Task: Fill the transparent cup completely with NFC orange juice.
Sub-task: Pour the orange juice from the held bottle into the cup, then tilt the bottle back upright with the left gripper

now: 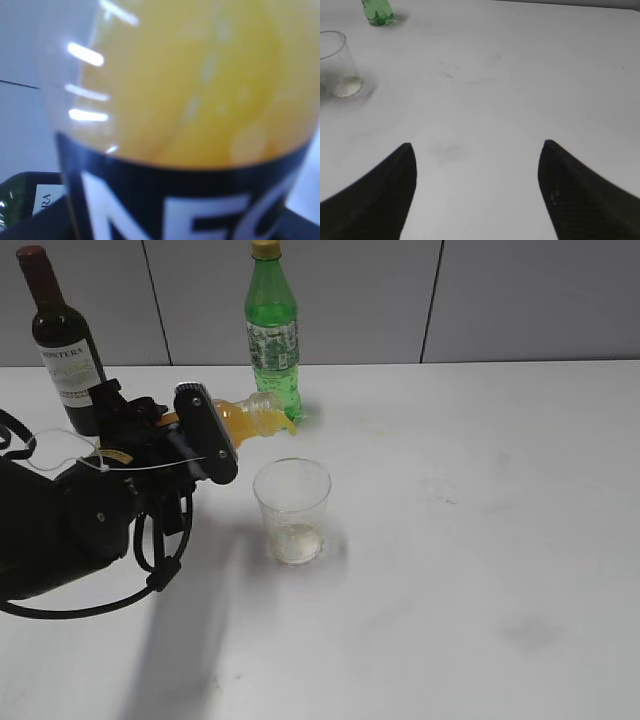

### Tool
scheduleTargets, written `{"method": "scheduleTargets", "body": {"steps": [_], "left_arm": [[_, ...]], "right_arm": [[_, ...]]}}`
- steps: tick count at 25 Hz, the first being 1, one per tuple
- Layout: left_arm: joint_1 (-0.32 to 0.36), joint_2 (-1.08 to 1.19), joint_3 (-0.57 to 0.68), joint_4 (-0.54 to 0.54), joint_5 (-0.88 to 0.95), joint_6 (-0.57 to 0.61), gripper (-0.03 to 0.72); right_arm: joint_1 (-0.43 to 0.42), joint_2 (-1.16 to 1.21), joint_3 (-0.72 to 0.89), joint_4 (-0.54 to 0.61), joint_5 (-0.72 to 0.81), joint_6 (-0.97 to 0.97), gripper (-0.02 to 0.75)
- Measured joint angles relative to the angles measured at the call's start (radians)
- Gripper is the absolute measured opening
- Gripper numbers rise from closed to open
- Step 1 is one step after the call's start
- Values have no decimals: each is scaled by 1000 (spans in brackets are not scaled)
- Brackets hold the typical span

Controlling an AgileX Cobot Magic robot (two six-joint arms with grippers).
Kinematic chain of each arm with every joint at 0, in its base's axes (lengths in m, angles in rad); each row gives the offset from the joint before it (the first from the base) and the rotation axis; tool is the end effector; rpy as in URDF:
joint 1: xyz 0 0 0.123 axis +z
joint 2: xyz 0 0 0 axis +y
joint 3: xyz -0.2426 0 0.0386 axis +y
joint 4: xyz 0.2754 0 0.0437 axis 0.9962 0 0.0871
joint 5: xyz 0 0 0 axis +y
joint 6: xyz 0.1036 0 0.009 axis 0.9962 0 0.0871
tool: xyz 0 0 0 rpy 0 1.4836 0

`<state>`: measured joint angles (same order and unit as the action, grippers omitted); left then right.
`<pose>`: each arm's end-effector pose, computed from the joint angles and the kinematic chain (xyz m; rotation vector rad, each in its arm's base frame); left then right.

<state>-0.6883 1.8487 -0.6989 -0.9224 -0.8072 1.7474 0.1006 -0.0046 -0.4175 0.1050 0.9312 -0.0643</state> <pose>0.2934 -0.1639 0.0714 1.2745 1.6349 0.8293 0.0839 0.0173 0.2709 -0.1559 1.9854 0.1478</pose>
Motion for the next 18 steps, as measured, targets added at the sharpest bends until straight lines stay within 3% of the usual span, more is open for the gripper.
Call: {"method": "scheduleTargets", "body": {"steps": [18], "left_arm": [[0, 9, 11, 6, -95, 119, 464]], "right_arm": [[0, 0, 0, 0, 0, 0, 587]]}}
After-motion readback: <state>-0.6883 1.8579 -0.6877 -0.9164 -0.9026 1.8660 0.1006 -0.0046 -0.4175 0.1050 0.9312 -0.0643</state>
